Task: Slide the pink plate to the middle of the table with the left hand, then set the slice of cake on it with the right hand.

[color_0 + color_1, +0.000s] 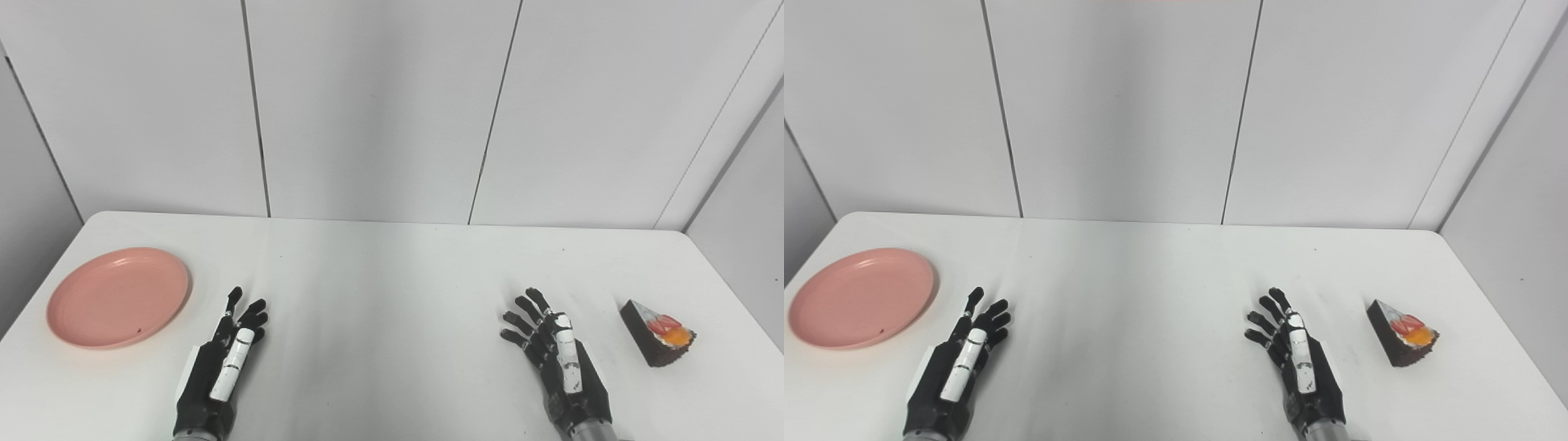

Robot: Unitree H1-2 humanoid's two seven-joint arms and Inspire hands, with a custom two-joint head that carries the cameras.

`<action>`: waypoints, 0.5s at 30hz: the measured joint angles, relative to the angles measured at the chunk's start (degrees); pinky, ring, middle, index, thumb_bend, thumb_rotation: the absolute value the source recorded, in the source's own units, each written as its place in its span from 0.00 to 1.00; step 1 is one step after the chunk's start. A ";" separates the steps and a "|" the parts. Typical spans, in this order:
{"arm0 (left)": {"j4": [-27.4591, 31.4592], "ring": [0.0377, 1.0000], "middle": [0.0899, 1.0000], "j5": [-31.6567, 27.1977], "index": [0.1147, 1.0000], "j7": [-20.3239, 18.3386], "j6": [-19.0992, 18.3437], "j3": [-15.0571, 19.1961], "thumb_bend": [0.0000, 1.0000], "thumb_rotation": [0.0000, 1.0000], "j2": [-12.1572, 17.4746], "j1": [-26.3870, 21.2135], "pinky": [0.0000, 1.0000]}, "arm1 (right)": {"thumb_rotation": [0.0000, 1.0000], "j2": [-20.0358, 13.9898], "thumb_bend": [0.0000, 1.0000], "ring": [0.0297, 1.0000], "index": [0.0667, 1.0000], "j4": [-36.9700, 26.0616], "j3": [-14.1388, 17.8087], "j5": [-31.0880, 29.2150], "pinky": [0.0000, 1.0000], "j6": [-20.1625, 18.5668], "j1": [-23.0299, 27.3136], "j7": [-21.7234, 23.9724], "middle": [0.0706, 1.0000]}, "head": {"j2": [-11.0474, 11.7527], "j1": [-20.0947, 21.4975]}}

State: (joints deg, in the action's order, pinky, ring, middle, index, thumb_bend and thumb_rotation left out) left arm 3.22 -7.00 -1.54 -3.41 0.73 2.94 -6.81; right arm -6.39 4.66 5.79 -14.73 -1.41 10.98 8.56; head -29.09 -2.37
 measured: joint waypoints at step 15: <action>0.15 0.90 0.89 0.50 1.00 0.00 -0.40 -0.18 0.63 0.77 0.08 -0.03 0.91 | 0.97 -0.21 0.90 0.82 0.91 -0.98 -0.23 0.03 0.77 -0.91 -0.04 0.04 0.90 | -0.09 0.09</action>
State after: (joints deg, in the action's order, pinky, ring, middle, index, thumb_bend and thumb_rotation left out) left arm 3.37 -6.51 -1.54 -3.81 0.55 3.02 -6.84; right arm -6.60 3.68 5.56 -14.70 -2.32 10.94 8.59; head -29.18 -2.29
